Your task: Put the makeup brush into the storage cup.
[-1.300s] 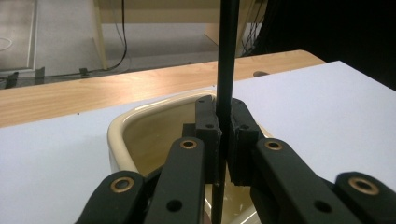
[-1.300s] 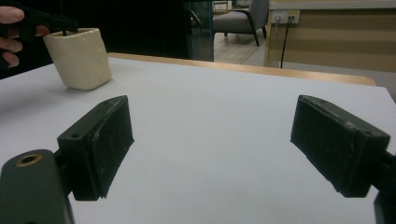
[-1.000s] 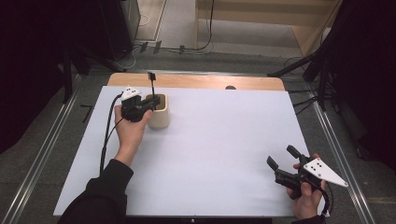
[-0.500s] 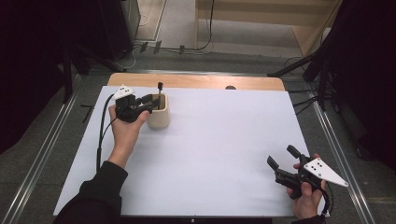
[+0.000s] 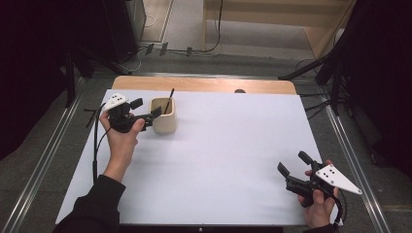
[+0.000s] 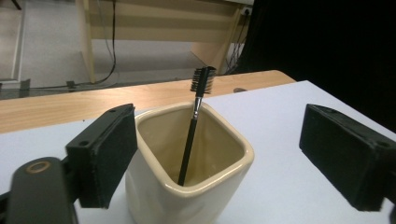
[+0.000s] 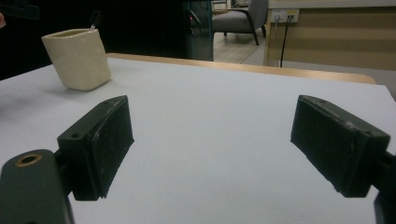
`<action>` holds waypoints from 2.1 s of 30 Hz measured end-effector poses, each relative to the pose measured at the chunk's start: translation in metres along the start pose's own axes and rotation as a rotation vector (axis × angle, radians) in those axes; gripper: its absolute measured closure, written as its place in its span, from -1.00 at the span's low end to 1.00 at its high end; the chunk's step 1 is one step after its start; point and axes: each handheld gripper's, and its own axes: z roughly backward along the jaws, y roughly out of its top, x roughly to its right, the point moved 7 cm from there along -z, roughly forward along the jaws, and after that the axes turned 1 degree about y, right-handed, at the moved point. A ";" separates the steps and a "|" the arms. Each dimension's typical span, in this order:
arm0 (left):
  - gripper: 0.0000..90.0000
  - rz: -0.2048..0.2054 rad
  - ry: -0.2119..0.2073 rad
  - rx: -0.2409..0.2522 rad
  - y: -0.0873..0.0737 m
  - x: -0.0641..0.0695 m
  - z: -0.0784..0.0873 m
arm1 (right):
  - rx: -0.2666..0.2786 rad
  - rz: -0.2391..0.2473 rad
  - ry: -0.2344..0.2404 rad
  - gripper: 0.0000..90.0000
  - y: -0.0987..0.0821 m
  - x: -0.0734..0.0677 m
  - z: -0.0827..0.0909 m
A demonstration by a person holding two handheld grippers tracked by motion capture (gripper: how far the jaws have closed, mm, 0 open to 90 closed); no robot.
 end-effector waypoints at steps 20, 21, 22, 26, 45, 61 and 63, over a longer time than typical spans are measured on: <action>-1.00 -0.072 -0.028 -0.011 -0.013 0.012 0.031 | -0.005 -0.007 0.005 -0.70 -0.001 -0.002 -0.001; -1.00 -0.073 -0.023 -0.009 -0.014 0.012 0.033 | -0.005 -0.006 0.006 -0.70 -0.001 -0.002 -0.002; -1.00 -0.075 -0.016 -0.012 -0.016 0.012 0.034 | -0.006 -0.005 0.007 -0.70 -0.002 -0.002 -0.002; -1.00 -0.074 -0.017 -0.005 -0.020 0.013 0.040 | -0.006 -0.003 0.009 -0.70 -0.002 -0.003 -0.002; -1.00 -0.061 -0.013 0.021 -0.046 0.019 0.065 | -0.004 -0.004 0.007 -0.70 -0.001 -0.003 -0.001; -1.00 -0.099 -0.008 0.008 -0.080 0.020 0.089 | -0.003 -0.003 0.008 -0.70 -0.001 -0.001 -0.001; -1.00 -0.113 -0.001 0.009 -0.083 0.019 0.092 | -0.004 -0.007 0.004 -0.70 -0.001 0.000 0.000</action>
